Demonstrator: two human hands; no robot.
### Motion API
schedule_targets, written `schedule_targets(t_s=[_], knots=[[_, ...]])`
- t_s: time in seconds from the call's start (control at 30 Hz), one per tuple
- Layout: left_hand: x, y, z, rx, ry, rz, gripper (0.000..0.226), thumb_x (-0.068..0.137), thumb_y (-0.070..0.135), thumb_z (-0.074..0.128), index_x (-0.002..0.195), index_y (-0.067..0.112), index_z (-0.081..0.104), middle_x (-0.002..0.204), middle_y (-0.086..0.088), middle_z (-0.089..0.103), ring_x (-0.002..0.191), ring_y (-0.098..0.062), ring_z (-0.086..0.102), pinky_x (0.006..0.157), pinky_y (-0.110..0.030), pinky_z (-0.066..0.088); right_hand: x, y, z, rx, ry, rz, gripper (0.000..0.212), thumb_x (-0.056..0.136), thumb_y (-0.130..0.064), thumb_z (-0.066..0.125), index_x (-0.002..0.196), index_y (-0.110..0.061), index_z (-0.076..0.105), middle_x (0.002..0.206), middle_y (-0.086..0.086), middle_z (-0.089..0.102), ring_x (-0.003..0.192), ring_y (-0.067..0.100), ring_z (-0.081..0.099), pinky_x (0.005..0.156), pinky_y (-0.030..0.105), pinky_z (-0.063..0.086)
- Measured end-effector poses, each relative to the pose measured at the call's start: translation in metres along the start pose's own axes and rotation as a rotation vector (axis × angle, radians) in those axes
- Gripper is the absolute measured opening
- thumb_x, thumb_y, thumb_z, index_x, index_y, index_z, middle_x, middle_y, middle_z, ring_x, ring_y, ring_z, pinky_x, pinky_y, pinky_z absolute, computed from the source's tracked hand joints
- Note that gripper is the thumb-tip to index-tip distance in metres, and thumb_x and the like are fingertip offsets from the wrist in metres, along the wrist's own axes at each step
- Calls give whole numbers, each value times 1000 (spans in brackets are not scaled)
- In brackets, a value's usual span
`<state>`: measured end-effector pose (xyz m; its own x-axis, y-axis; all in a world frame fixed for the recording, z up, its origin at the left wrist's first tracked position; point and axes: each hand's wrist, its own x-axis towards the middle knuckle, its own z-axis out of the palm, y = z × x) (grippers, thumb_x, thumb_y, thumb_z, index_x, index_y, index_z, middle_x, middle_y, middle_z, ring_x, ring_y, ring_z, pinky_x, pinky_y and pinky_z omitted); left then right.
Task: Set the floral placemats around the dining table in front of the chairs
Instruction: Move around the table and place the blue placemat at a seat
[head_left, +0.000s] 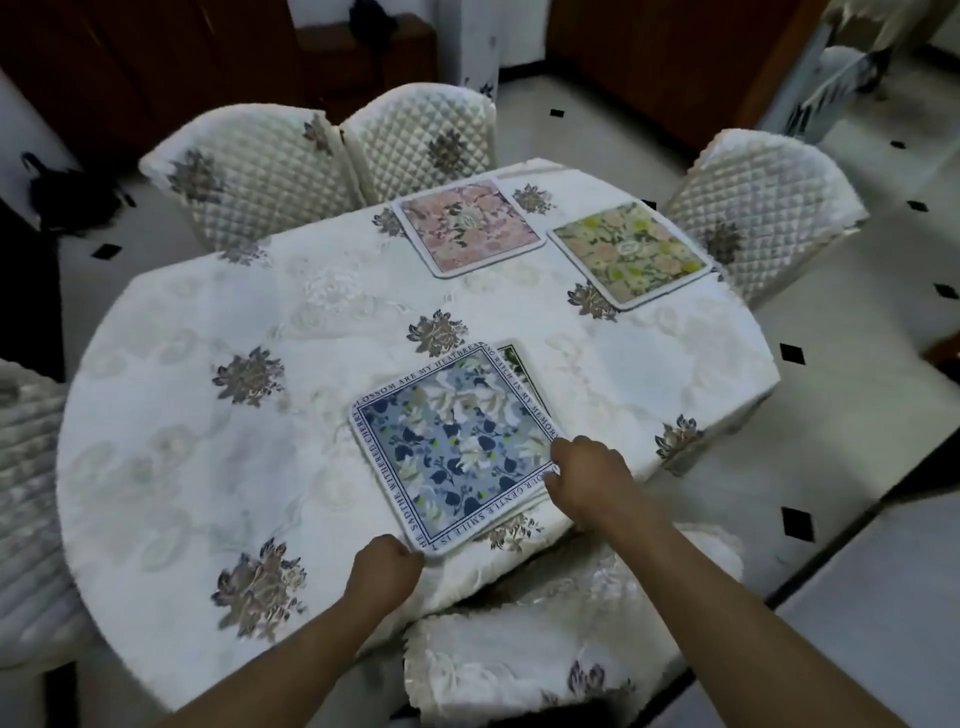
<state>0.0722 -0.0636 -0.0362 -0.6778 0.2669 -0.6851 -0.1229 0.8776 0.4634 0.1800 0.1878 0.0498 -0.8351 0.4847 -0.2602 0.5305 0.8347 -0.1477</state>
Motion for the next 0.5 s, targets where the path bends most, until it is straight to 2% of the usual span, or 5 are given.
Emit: schedule_targets(t_s=[0.13, 0.2, 0.3, 0.4, 0.5], knots=[[-2, 12, 18, -476, -65, -297, 24, 81, 19, 71, 78, -2, 62, 53, -14, 58, 41, -21, 46, 45, -22, 31, 57, 17, 4, -32, -97, -99, 26, 92, -34, 52, 106, -12, 55, 102, 14, 60, 93, 35, 60, 69, 35, 38], [-1, 17, 28, -624, -18, -393, 24, 83, 17, 68, 86, -7, 63, 56, -17, 58, 42, -22, 47, 48, -23, 32, 99, 19, 8, -32, -129, -165, 26, 92, -32, 53, 108, -11, 55, 105, 14, 60, 94, 35, 60, 70, 34, 41], [2, 24, 38, -795, 72, -471, 31, 91, 17, 61, 94, -13, 69, 62, -18, 60, 41, -20, 44, 47, -22, 28, 165, 11, 11, 14, -159, -240, 33, 91, -30, 55, 119, -12, 55, 114, 17, 59, 102, 37, 60, 79, 38, 49], [-1, 28, 51, -907, 169, -539, 29, 93, 17, 60, 76, -5, 68, 52, -13, 55, 43, -18, 41, 48, -22, 26, 220, -1, 17, 70, -221, -298, 47, 93, -30, 55, 137, -16, 46, 128, 22, 52, 113, 39, 55, 87, 40, 48], [-1, 32, 66, -1038, 240, -594, 29, 93, 15, 61, 65, 5, 60, 47, -8, 53, 45, -17, 42, 51, -23, 29, 262, -3, 27, 130, -245, -293, 50, 93, -26, 55, 140, -14, 43, 129, 25, 48, 116, 42, 53, 92, 43, 47]])
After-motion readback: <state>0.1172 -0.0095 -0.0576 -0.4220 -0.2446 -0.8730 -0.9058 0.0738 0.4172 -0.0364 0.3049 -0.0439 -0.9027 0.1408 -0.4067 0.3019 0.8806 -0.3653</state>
